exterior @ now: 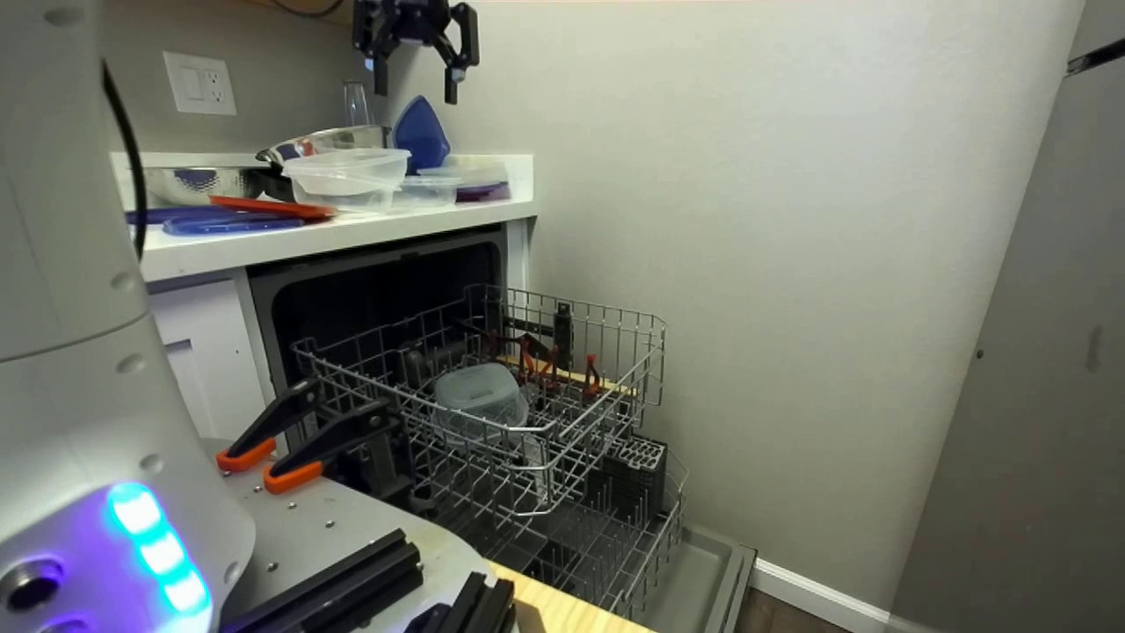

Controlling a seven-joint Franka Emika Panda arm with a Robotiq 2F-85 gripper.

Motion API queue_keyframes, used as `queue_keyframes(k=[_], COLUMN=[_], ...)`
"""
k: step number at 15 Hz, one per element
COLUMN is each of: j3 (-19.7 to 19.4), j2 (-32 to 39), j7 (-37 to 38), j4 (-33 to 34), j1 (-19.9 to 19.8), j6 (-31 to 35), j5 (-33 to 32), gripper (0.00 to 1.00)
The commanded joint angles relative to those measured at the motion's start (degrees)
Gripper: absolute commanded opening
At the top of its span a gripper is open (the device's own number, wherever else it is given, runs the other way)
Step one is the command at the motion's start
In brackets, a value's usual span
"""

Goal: Lift the lunch box on top and put it on the dish rack in the dishwasher

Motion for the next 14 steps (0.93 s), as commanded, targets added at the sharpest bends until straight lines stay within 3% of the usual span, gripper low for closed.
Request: queue_keyframes(k=[1,7,14], j3=[2.7,4.5,5.8], j2=[10.1,21.9,30.7], j7=[-0.5,-3.5,-11.8], j4=[7.1,16.7,26.0], j1=[1.1,1.1,-2.5], j6=[3.4,7.3,6.5], j5=[-0.3,4.4,23.3], gripper=[1.0,1.0,1.0])
